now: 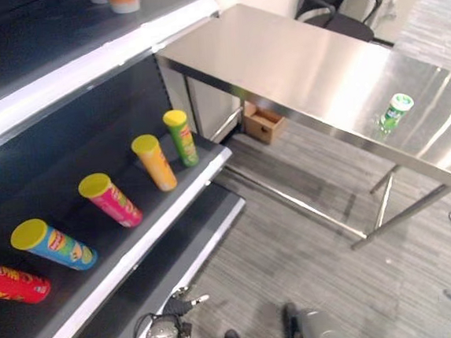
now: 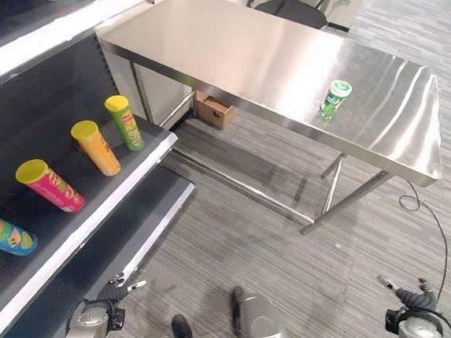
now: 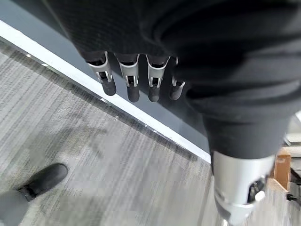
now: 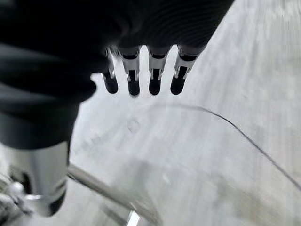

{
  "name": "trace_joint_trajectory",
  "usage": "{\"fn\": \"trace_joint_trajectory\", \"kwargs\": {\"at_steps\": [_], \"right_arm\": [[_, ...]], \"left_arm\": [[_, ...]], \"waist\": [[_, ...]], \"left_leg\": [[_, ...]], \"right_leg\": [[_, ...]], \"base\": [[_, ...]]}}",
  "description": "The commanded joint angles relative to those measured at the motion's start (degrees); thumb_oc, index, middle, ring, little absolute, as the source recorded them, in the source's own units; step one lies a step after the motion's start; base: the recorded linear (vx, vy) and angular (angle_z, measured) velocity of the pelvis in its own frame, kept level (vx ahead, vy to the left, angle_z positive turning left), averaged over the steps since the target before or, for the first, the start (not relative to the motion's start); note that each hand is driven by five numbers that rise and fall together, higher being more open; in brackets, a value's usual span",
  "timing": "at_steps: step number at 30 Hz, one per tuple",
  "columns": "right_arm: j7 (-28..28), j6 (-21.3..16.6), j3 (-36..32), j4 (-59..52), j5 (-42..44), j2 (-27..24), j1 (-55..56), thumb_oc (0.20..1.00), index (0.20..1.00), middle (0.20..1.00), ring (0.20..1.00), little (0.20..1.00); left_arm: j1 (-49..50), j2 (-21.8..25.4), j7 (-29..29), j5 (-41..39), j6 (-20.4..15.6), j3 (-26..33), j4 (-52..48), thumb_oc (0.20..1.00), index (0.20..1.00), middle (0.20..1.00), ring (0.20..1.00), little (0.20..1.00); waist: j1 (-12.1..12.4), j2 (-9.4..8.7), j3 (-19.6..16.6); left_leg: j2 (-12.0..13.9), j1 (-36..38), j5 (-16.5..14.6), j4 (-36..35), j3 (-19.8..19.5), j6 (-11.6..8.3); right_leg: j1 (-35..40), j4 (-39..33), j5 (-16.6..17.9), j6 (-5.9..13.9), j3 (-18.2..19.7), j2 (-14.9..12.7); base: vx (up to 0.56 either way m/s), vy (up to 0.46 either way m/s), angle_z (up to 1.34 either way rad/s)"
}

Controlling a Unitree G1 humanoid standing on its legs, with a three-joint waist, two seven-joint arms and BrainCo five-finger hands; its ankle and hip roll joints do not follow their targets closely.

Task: Put the goods on the table back onto the shelves and tidy them up.

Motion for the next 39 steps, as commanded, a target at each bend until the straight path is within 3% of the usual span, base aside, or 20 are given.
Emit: {"fn": "trace_joint_trajectory", "kwargs": {"at_steps": [1,7,13,16,22,24,26,27,31,39], "right_arm": [[-5.1,-2.7,-6.2,-5.1,0.3,-6.7,-0.3,1.000,1.000,1.000,1.000,1.000],[-6.3,-3.0,-10.3,-13.6,-3.5,-11.2,1.5,1.000,1.000,1.000,1.000,1.000],[-3.8,-1.9,-13.2,-24.0,-8.3,-14.7,3.7,1.000,1.000,1.000,1.000,1.000],[-1.5,-2.1,-14.9,-26.7,-8.2,-20.8,2.8,1.000,1.000,1.000,1.000,1.000],[-0.7,-3.8,-16.2,-27.1,-5.9,-27.0,1.1,1.000,1.000,1.000,1.000,1.000],[-0.4,-4.2,-15.7,-24.7,-4.5,-29.6,0.4,1.000,1.000,1.000,1.000,1.000],[2.5,-3.2,-11.4,-17.7,-2.6,-32.7,-1.3,1.000,1.000,1.000,1.000,1.000],[2.5,-3.4,-11.0,-17.4,-2.5,-32.9,-1.7,1.000,1.000,1.000,1.000,1.000],[6.8,-0.8,-5.2,-14.2,-5.6,-32.5,-2.9,1.000,1.000,1.000,1.000,1.000],[8.4,-0.8,3.2,-12.4,-9.4,-31.2,-8.8,1.000,1.000,1.000,1.000,1.000]], "left_arm": [[-1.0,1.3,0.5,3.6,-1.4,-0.4,1.6,1.000,1.000,1.000,1.000,1.000],[-1.3,1.8,0.2,5.0,-1.6,-0.3,1.8,1.000,1.000,1.000,1.000,1.000],[-0.6,2.0,-0.4,5.5,-1.7,0.1,2.0,1.000,1.000,1.000,1.000,1.000],[1.1,2.5,-1.1,5.3,-1.8,-0.4,-0.6,1.000,1.000,1.000,1.000,1.000],[3.0,2.6,-1.7,3.8,-1.5,-0.5,-1.6,1.000,1.000,1.000,1.000,1.000],[3.7,2.6,-2.2,2.5,-1.5,-1.0,-3.3,1.000,1.000,1.000,1.000,1.000],[3.5,2.6,-2.5,1.5,-1.2,-2.2,-4.0,1.000,1.000,1.000,1.000,1.000],[3.6,2.6,-2.5,1.5,-1.2,-2.0,-4.0,1.000,1.000,1.000,1.000,1.000],[4.0,2.5,-3.2,2.4,-0.6,-2.2,-4.6,1.000,1.000,1.000,1.000,1.000],[4.8,2.8,-3.0,3.9,-0.4,-1.7,-2.5,1.000,1.000,1.000,1.000,1.000]], "waist": [[-1.7,-0.36,-1.4],[-2.3,-1.03,-0.6],[-2.1,-2.62,-1.2],[-1.4,-2.01,-2.8],[-0.6,-0.01,-3.5],[0.0,0.52,-3.2],[0.5,0.13,-2.4],[0.4,0.11,-2.4],[-0.1,0.68,-1.7],[1.1,1.88,-2.2]], "left_leg": [[1.6,-3.1,-6.6,5.7,-3.8,-4.83],[2.2,-1.2,-8.1,6.3,-5.6,-5.94],[2.5,0.4,-8.8,6.7,-7.4,-7.83],[5.5,0.9,-8.2,6.5,-8.5,-9.82],[9.9,0.3,-5.9,6.9,-10.3,-12.51],[12.1,-0.5,-3.6,7.2,-10.3,-14.07],[13.6,-1.9,-0.6,8.3,-7.1,-13.85],[13.6,-1.9,-0.6,8.3,-7.1,-13.86],[15.2,-2.5,1.1,8.7,3.5,-13.08],[14.3,-1.5,1.5,7.1,3.4,-13.25]], "right_leg": [[1.6,-8.1,1.3,3.96,4.4,-2.4],[-0.2,-13.9,5.8,5.22,6.4,-3.6],[2.2,-14.5,6.4,5.24,7.2,-3.4],[4.2,-14.3,3.8,5.19,4.5,-2.1],[7.3,-15.5,-1.2,2.21,0.7,1.7],[9.1,-16.2,-3.1,0.75,-1.7,3.3],[11.1,-16.8,-4.0,-0.11,-4.6,3.4],[11.1,-16.9,-4.0,-0.11,-4.6,3.4],[12.2,-15.6,-5.5,-1.00,-8.2,3.3],[13.1,-14.8,-5.6,-0.77,-9.3,2.1]], "base": [[0.09,-0.061,0.04],[0.11,-0.103,0.12],[0.14,-0.196,0.42],[0.15,-0.273,0.22],[0.07,-0.209,0.37],[0.01,-0.230,0.37],[-0.04,-0.189,0.39],[-0.06,-0.091,0.63],[-0.05,-0.050,0.67],[0.03,0.000,0.14]]}}
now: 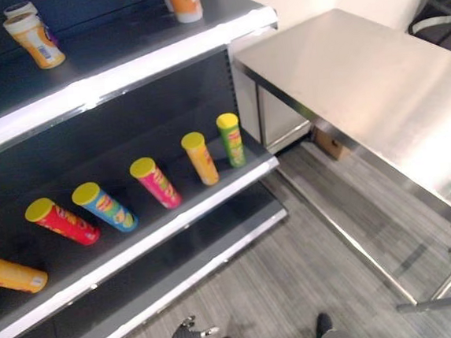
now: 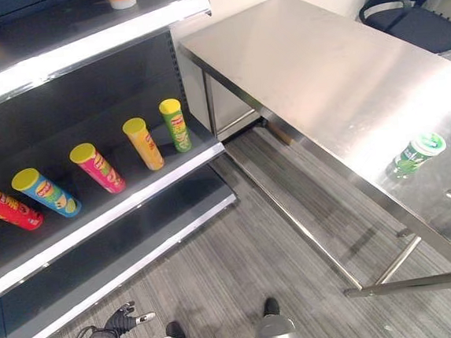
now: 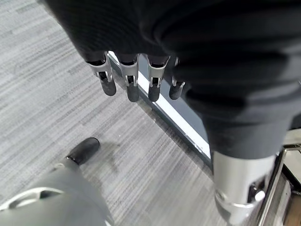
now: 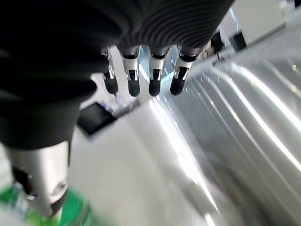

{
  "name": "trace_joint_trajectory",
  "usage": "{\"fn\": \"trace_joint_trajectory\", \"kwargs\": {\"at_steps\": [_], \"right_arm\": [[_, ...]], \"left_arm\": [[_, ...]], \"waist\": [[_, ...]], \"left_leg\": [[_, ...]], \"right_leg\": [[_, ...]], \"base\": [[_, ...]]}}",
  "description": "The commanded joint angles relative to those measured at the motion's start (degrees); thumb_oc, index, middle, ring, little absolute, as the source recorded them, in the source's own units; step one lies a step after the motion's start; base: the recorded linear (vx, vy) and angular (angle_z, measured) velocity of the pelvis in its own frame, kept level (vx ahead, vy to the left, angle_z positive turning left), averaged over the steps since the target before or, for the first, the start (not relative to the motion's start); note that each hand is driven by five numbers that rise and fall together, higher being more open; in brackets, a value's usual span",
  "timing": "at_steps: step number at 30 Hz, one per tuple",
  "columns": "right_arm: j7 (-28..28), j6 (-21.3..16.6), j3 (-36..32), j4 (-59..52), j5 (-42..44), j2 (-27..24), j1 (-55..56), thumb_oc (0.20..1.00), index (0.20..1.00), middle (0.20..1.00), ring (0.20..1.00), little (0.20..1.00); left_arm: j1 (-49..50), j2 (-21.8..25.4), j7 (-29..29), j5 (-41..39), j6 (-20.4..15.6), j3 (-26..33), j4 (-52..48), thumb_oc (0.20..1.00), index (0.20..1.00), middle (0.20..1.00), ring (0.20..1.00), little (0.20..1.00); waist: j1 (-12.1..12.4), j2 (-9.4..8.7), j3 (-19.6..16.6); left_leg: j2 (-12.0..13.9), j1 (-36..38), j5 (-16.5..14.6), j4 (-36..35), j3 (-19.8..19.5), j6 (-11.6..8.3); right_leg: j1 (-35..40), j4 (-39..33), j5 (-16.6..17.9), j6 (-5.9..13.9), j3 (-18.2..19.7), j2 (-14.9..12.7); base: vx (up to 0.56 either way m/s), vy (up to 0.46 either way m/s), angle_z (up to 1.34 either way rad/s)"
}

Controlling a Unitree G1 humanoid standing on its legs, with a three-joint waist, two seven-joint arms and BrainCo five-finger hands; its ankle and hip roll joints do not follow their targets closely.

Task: Put the goods on the table back onto the shelves and tidy them up.

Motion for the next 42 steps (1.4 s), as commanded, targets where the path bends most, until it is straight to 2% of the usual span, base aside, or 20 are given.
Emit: {"fn": "trace_joint_trajectory", "kwargs": {"at_steps": [1,9,16,24,30,42], "right_arm": [[-0.4,-1.7,1.9,0.0,-4.6,-2.4,-5.4,1.000,1.000,1.000,1.000,1.000],[-5.0,0.4,1.2,-0.6,-11.9,-1.9,-6.7,1.000,1.000,1.000,1.000,1.000],[-5.8,2.0,0.6,-1.2,-14.7,-2.2,-6.3,1.000,1.000,1.000,1.000,1.000],[-8.0,2.6,0.0,-3.1,-15.0,-0.3,-7.0,1.000,1.000,1.000,1.000,1.000],[-13.2,0.8,-1.2,-7.0,-13.5,2.7,-9.4,1.000,1.000,1.000,1.000,1.000],[-13.5,2.1,0.9,-4.8,-14.2,1.8,-11.8,1.000,1.000,1.000,1.000,1.000]], "left_arm": [[-4.1,4.2,0.1,1.1,-0.6,1.3,1.1,1.000,1.000,1.000,1.000,1.000],[-3.2,3.6,1.2,0.8,-0.5,1.9,0.5,1.000,1.000,1.000,1.000,1.000],[-2.5,2.7,1.5,0.5,-0.3,1.7,0.5,1.000,1.000,1.000,1.000,1.000],[-2.0,2.4,1.8,0.6,-0.1,1.6,0.0,1.000,1.000,1.000,1.000,1.000],[-1.7,1.9,2.2,0.6,-0.2,1.4,-0.3,1.000,1.000,1.000,1.000,1.000],[-1.2,1.7,2.5,0.1,-0.1,0.9,-0.2,1.000,1.000,1.000,1.000,1.000]], "waist": [[1.1,-3.34,-0.5],[1.9,-2.11,-0.4],[2.1,-1.73,-0.5],[2.1,-1.18,-0.5],[2.3,-0.36,-0.7],[2.7,0.21,-0.7]], "left_leg": [[4.0,1.1,-2.6,3.9,-0.4,-4.00],[2.9,1.2,-2.4,2.4,-2.1,-3.95],[2.7,1.2,-2.3,2.0,-2.9,-4.00],[2.9,1.6,-2.2,1.7,-3.1,-4.00],[2.8,2.2,-2.4,1.6,-3.0,-4.01],[2.7,2.6,-2.3,1.3,-3.2,-4.17]], "right_leg": [[-1.9,7.4,-11.5,1.03,2.0,-1.0],[-1.8,9.0,-11.7,1.19,0.1,-2.4],[-2.1,9.3,-12.1,1.16,0.0,-2.4],[-1.8,9.0,-12.4,0.99,0.3,-2.0],[-1.2,8.4,-12.7,1.04,0.3,-1.8],[-0.6,7.9,-12.6,0.94,0.0,-1.8]], "base": [[0.01,0.009,0.14],[0.02,0.010,0.20],[0.01,-0.001,0.02],[0.00,0.000,0.00],[0.00,0.000,0.00],[0.00,0.000,0.00]]}}
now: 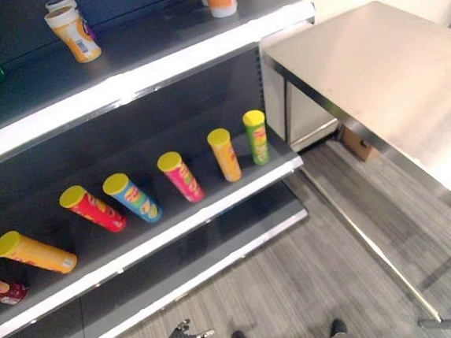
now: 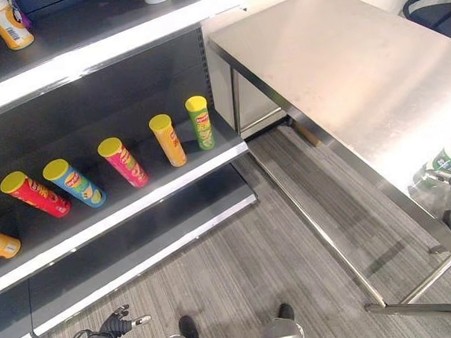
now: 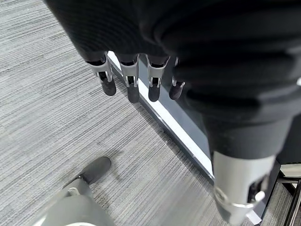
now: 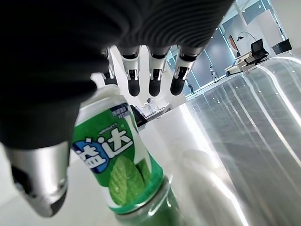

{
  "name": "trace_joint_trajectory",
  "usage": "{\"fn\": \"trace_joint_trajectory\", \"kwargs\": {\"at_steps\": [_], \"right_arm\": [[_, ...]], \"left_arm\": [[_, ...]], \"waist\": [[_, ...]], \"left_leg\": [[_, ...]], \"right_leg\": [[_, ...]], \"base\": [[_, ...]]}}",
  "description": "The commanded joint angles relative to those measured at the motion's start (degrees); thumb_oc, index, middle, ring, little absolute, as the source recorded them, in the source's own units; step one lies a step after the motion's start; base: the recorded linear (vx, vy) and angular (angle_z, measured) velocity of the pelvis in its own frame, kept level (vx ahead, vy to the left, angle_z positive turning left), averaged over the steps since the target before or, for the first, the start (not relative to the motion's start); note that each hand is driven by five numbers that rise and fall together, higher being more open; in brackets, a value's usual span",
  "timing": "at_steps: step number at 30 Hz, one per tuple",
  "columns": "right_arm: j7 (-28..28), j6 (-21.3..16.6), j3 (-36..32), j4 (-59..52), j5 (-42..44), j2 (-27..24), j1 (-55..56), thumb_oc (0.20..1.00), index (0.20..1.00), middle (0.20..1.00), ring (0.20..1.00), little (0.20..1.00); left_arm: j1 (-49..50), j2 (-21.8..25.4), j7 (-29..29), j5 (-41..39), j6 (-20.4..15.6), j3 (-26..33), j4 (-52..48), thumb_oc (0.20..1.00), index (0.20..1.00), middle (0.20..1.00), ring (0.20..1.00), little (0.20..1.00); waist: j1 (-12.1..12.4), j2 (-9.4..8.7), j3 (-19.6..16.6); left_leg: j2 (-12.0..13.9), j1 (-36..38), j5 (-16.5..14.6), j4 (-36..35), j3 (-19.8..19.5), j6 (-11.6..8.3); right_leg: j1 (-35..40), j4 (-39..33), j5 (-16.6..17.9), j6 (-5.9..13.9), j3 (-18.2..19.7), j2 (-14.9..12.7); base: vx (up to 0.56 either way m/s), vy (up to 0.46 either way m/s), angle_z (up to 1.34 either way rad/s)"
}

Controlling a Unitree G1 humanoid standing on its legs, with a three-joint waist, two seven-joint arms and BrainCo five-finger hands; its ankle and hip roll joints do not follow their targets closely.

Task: Put the goods on the table back onto the shelves and tidy them up.

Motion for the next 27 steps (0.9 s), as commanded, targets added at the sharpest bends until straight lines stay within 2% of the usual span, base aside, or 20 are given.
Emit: {"fn": "trace_joint_trajectory", "kwargs": {"at_steps": [1,18,19,20,21,27], "right_arm": [[-1.9,-0.7,-0.4,0.2,-1.2,-2.7,-4.3,1.000,1.000,1.000,1.000,1.000],[0.5,-1.3,6.6,7.7,2.2,-4.6,-10.9,1.000,1.000,1.000,1.000,1.000],[0.5,-1.4,6.9,8.0,2.3,-4.7,-11.2,0.893,0.893,0.893,0.893,0.893],[0.6,-1.4,7.2,8.3,2.5,-4.7,-11.5,0.586,0.586,0.586,0.586,0.586],[0.8,-1.3,7.7,8.7,2.5,-4.8,-12.0,0.200,0.200,0.200,0.200,0.200],[1.2,-1.5,8.7,8.8,2.8,-5.1,-12.8,0.200,0.200,0.200,0.200,0.200]], "left_arm": [[-2.4,1.2,1.1,-0.3,-0.4,0.4,0.3,1.000,1.000,1.000,1.000,1.000],[-1.4,2.0,0.5,-1.1,-0.5,-0.4,-0.1,1.000,1.000,1.000,1.000,1.000],[-1.4,2.1,0.5,-1.2,-0.5,-0.4,0.0,1.000,1.000,1.000,1.000,1.000],[-1.4,2.1,0.6,-1.3,-0.6,-0.5,0.0,1.000,1.000,1.000,1.000,1.000],[-1.3,2.1,0.5,-1.4,-0.5,-0.5,-0.2,1.000,1.000,1.000,1.000,1.000],[-1.4,2.3,0.7,-1.3,-0.4,-0.7,-0.2,1.000,1.000,1.000,1.000,1.000]], "waist": [[1.2,-2.15,-0.3],[2.1,-1.35,-0.2],[2.2,-1.35,-0.2],[2.2,-1.35,-0.2],[2.2,-1.32,-0.2],[2.2,-1.36,-0.2]], "left_leg": [[4.7,1.6,-2.7,3.2,0.5,-4.32],[4.7,1.9,-2.2,2.9,0.2,-4.63],[4.7,1.9,-2.2,2.9,0.2,-4.65],[4.7,1.9,-2.2,2.8,0.2,-4.65],[4.7,2.0,-2.2,2.7,0.2,-4.69],[4.8,2.2,-2.0,2.5,0.2,-4.77]], "right_leg": [[-3.1,8.4,-11.9,-0.28,3.3,-0.5],[-2.2,7.4,-11.7,-0.46,2.7,-0.2],[-2.1,7.4,-11.7,-0.45,2.6,-0.2],[-2.1,7.4,-11.7,-0.47,2.7,-0.2],[-2.0,7.3,-11.7,-0.47,2.6,-0.1],[-1.9,7.2,-11.7,-0.51,2.5,0.0]], "base": [[0.00,0.000,0.00],[0.00,-0.002,0.01],[0.00,0.000,0.00],[0.00,0.000,0.00],[0.00,0.000,0.00],[0.00,0.000,0.00]]}}
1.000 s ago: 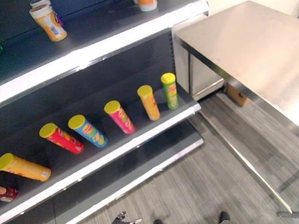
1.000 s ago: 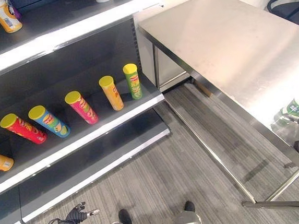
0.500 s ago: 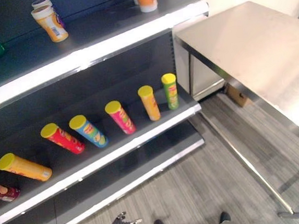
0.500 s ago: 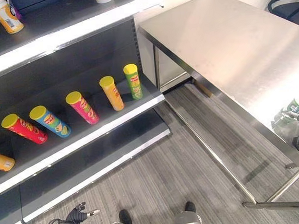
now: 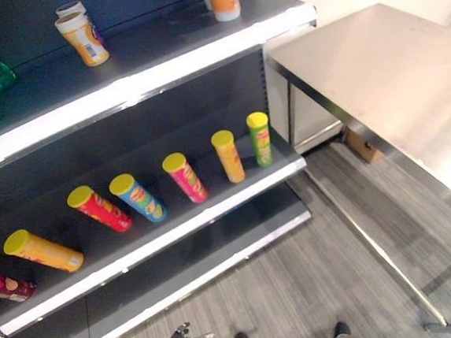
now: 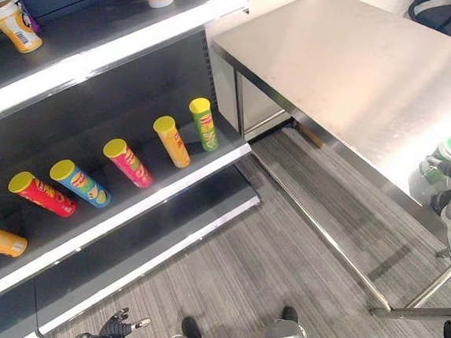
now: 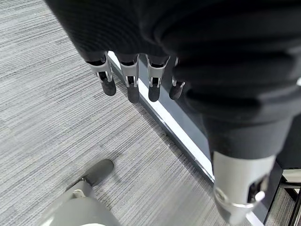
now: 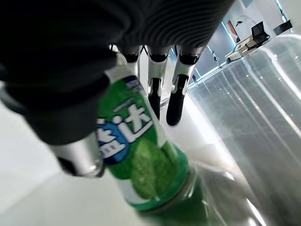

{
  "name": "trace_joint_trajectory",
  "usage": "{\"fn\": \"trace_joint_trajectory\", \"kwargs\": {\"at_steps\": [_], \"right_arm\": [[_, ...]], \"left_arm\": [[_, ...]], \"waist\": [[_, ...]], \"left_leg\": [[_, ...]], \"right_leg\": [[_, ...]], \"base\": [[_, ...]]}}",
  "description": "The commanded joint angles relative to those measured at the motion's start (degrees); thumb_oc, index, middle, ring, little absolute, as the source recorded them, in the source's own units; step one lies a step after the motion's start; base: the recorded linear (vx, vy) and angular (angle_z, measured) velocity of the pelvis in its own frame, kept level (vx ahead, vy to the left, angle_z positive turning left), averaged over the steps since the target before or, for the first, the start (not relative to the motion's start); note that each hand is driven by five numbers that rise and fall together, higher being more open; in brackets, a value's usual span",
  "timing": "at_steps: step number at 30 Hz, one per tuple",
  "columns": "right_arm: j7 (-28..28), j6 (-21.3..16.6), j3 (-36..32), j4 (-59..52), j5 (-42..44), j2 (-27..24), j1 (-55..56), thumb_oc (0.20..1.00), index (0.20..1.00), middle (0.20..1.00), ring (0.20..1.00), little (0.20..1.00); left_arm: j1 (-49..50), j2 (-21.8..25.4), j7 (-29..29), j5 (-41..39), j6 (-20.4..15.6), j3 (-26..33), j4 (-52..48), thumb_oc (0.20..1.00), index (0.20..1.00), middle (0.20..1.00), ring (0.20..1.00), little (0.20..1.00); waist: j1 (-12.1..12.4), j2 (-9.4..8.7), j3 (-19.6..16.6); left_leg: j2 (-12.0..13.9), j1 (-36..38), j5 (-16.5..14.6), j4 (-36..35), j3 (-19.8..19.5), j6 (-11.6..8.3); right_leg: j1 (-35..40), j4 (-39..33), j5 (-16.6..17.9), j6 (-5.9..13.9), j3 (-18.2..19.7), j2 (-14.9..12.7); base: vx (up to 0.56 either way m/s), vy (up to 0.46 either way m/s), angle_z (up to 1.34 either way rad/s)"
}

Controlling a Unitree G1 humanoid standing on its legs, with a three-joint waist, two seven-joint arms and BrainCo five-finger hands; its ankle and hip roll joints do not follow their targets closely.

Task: Put the goods on the table back onto the shelves and tidy them up.

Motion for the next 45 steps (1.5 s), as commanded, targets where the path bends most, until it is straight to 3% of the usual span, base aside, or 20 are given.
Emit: {"fn": "trace_joint_trajectory", "kwargs": {"at_steps": [1,9,13,15,22,24,26,29,34,36,37,42,45], "right_arm": [[-0.1,-1.4,3.1,1.2,0.5,-4.4,-3.2,0.200,0.200,0.200,0.200,0.200],[-0.8,-2.4,-1.3,-6.2,-0.2,-4.9,0.0,0.200,0.200,0.200,0.200,0.200],[-1.4,-6.0,-4.9,-18.3,0.2,-4.0,1.8,0.200,0.200,0.200,0.200,0.200],[-0.9,-8.5,-5.3,-24.5,1.0,-3.4,1.3,0.200,0.200,0.200,0.200,0.200],[0.0,-10.8,-4.8,-32.8,2.3,-3.6,-1.5,0.200,0.200,0.200,0.200,0.200],[-0.1,-10.8,-4.7,-33.3,2.5,-4.1,-1.9,0.200,0.200,0.200,0.200,0.200],[0.0,-10.9,-5.0,-34.3,3.4,-5.3,-3.0,0.200,0.200,0.200,0.200,0.200],[0.5,-10.7,-4.4,-34.6,3.2,-5.9,-3.9,0.200,0.200,0.200,0.200,0.200],[0.6,-10.6,-3.2,-35.7,4.3,-6.0,-7.1,0.200,0.200,0.200,0.200,0.200],[0.9,-10.1,-1.3,-36.2,4.1,-6.3,-10.0,0.200,0.200,0.200,0.200,0.200],[0.9,-10.1,-1.2,-36.1,4.1,-6.3,-10.1,0.200,0.200,0.200,0.200,0.200],[1.5,-9.5,0.8,-36.5,3.7,-9.4,-14.2,0.200,0.200,0.200,0.200,0.200],[1.5,-9.5,0.8,-36.5,3.8,-9.4,-14.2,0.200,0.200,0.200,0.200,0.200]], "left_arm": [[-2.2,2.2,0.7,-1.1,-0.4,-0.5,-0.1,1.000,1.000,1.000,1.000,1.000],[-2.3,2.1,0.9,-0.7,-0.4,0.7,-0.2,1.000,1.000,1.000,1.000,1.000],[-2.6,1.7,1.3,-0.6,-0.7,2.0,-0.4,1.000,1.000,1.000,1.000,1.000],[-2.4,1.4,1.1,-1.0,-0.9,2.6,-0.8,1.000,1.000,1.000,1.000,1.000],[-1.9,0.4,1.0,-4.7,-1.3,3.5,-3.0,1.000,1.000,1.000,1.000,1.000],[-1.9,0.2,1.0,-5.3,-1.3,3.6,-3.1,1.000,1.000,1.000,1.000,1.000],[-2.8,0.0,1.0,-5.2,-1.0,3.3,-1.5,1.000,1.000,1.000,1.000,1.000],[-3.3,0.3,1.0,-4.8,-1.1,3.3,-0.8,1.000,1.000,1.000,1.000,1.000],[-3.7,1.1,0.9,-3.7,-1.1,2.3,-0.5,1.000,1.000,1.000,1.000,1.000],[-4.2,2.0,1.1,-2.9,-1.1,1.8,0.2,1.000,1.000,1.000,1.000,1.000],[-4.2,2.0,1.1,-2.8,-1.1,1.9,0.3,1.000,1.000,1.000,1.000,1.000],[-4.1,3.4,1.5,-2.1,-1.1,2.3,0.7,1.000,1.000,1.000,1.000,1.000],[-4.1,3.4,1.6,-2.1,-1.1,2.3,0.7,1.000,1.000,1.000,1.000,1.000]], "waist": [[1.8,-2.21,-0.1],[1.3,-2.43,-0.4],[1.1,-2.43,-0.4],[1.5,-2.57,0.0],[3.3,-3.77,2.1],[3.4,-3.78,2.0],[3.9,-4.29,1.5],[3.9,-3.74,0.6],[4.7,-4.49,-1.2],[5.4,-5.77,-2.0],[5.4,-5.88,-2.0],[6.2,-7.59,-2.7],[6.3,-7.72,-2.7]], "left_leg": [[4.8,1.7,-2.1,2.4,0.5,-4.72],[5.3,1.9,-2.0,2.7,0.3,-4.95],[6.1,1.7,-1.6,3.6,-0.4,-5.38],[6.8,1.1,-1.2,5.9,-1.4,-5.73],[8.5,-4.9,1.6,13.4,-5.1,-7.12],[9.1,-4.6,1.8,11.6,-4.0,-7.09],[11.1,-6.4,3.7,5.3,-1.0,-7.90],[11.0,-5.2,3.8,1.8,0.0,-7.19],[7.4,-4.3,0.1,3.5,0.1,-5.59],[3.8,-3.9,-3.0,4.5,0.3,-3.23],[3.7,-3.9,-3.0,4.5,0.4,-3.14],[-2.8,-1.8,-6.7,3.6,0.9,0.90],[-3.0,-1.8,-6.7,3.5,1.0,1.01]], "right_leg": [[-2.9,7.4,-11.7,-0.51,3.0,0.0],[-2.6,7.6,-12.2,-0.81,3.2,0.6],[-2.4,7.6,-13.1,-1.46,3.5,1.6],[-1.9,7.3,-14.0,-2.07,3.7,2.6],[0.8,5.2,-15.0,-3.63,1.0,3.9],[1.0,5.0,-15.1,-3.33,0.0,3.7],[1.3,5.3,-15.5,-2.32,-1.4,2.6],[0.6,6.1,-14.9,-1.41,-2.7,2.2],[1.1,8.2,-13.0,0.71,-2.9,-2.5],[0.8,10.7,-11.4,2.36,-2.8,-6.8],[0.7,10.9,-11.4,2.46,-2.8,-7.0],[-2.6,20.7,-7.3,4.42,-1.0,-14.2],[-2.7,20.9,-7.4,4.54,-0.9,-14.5]], "base": [[0.00,0.000,0.00],[0.00,-0.014,0.00],[0.00,-0.052,-0.01],[0.00,-0.085,0.00],[-0.02,-0.062,0.21],[0.02,0.092,0.47],[0.08,0.156,0.65],[0.03,0.129,0.45],[0.13,0.271,0.16],[0.10,0.306,0.52],[0.10,0.311,0.46],[0.08,0.275,0.14],[0.01,0.037,0.07]]}}
